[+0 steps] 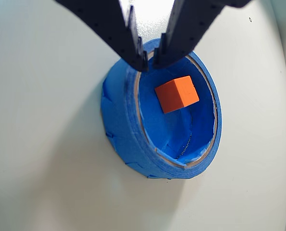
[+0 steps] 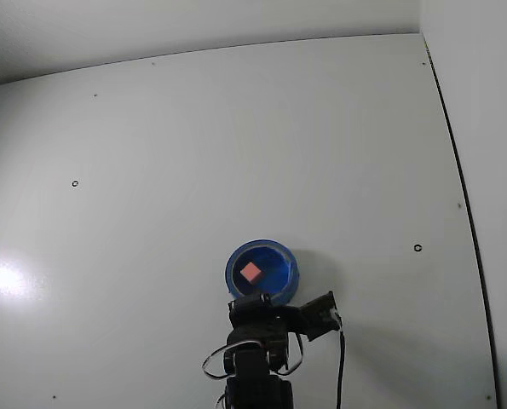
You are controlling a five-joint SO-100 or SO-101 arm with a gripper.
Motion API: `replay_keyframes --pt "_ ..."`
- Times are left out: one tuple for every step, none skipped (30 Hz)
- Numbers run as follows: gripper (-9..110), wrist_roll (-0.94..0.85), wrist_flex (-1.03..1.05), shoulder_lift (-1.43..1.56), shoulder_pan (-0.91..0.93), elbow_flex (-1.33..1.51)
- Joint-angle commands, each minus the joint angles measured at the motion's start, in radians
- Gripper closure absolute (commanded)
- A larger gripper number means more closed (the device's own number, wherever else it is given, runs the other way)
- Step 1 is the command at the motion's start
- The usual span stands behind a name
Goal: Grasp a block and put it in the bin.
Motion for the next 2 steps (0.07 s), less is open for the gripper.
replay_keyframes --pt "102 -0.011 -0.008 0.021 0.002 0.009" --pt "102 -0.011 -0.008 0.021 0.002 0.009"
